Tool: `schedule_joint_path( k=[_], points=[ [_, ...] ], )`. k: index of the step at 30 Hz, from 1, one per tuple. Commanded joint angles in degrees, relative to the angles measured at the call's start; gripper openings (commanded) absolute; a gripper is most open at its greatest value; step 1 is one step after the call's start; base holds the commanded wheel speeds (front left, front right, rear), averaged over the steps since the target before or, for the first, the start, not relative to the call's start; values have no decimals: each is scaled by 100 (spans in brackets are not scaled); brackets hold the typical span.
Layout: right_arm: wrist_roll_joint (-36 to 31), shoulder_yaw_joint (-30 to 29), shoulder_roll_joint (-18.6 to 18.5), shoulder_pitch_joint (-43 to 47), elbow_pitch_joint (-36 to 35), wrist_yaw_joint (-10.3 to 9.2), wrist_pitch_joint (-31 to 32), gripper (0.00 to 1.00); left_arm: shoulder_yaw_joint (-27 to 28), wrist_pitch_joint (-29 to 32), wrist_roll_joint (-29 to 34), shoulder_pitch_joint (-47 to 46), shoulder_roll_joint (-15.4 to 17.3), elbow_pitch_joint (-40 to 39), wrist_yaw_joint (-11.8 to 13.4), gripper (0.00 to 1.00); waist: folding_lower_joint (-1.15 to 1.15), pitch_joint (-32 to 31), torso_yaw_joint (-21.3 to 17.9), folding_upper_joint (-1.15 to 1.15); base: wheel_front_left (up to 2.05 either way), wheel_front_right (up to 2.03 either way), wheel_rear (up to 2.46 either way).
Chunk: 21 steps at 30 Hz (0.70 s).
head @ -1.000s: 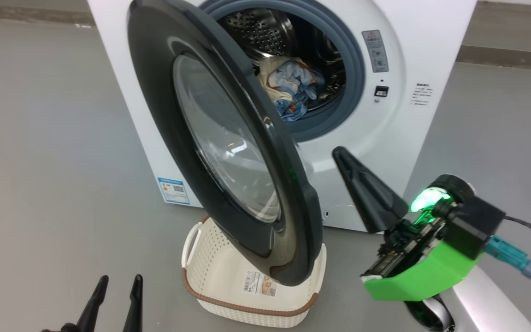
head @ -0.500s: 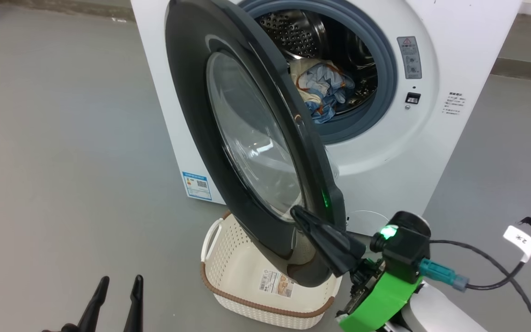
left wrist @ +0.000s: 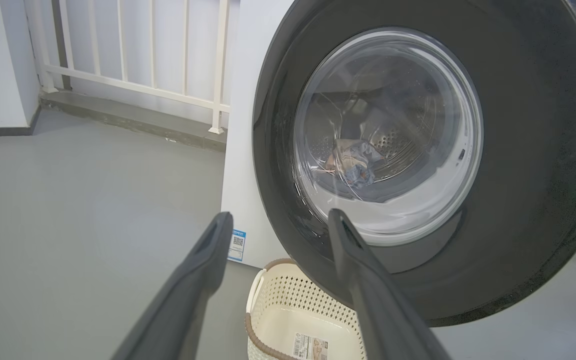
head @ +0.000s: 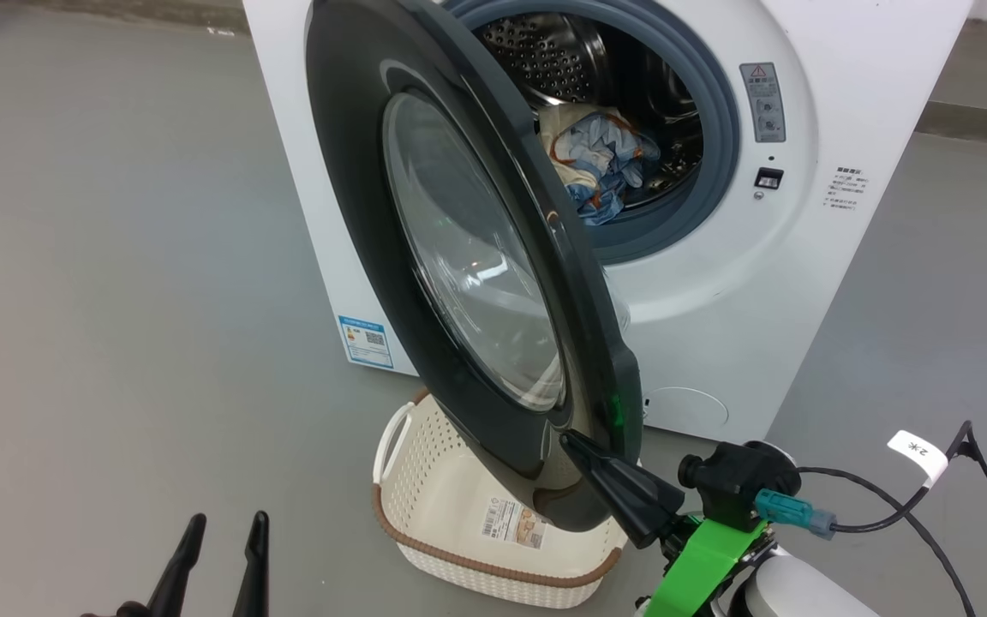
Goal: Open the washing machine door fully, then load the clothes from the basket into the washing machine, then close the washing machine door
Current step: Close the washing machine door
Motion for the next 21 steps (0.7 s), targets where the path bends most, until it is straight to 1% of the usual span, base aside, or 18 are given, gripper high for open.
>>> schedule_joint_path(
  k=[1, 7, 12, 21],
  points=[
    [33, 54, 20, -231, -71, 9, -27, 0, 169, -70, -28, -236, 7, -102, -18, 100, 0, 9, -6, 0, 0, 0, 0],
    [46, -47, -5, -296, 92, 9, -27, 0, 156, -70, -37, -257, 0, -114, -18, 100, 0, 60, -25, 0, 0, 0, 0],
    [-70, -350, -20, -261, 88, 9, -27, 0, 78, -70, -72, -279, 50, -93, -18, 100, 0, 148, -29, 0, 0, 0, 0],
    [-320, -898, -113, -360, 77, 9, -27, 0, 8, -70, -123, -429, 128, -152, -18, 100, 0, 569, -72, 0, 0, 0, 0]
  ],
)
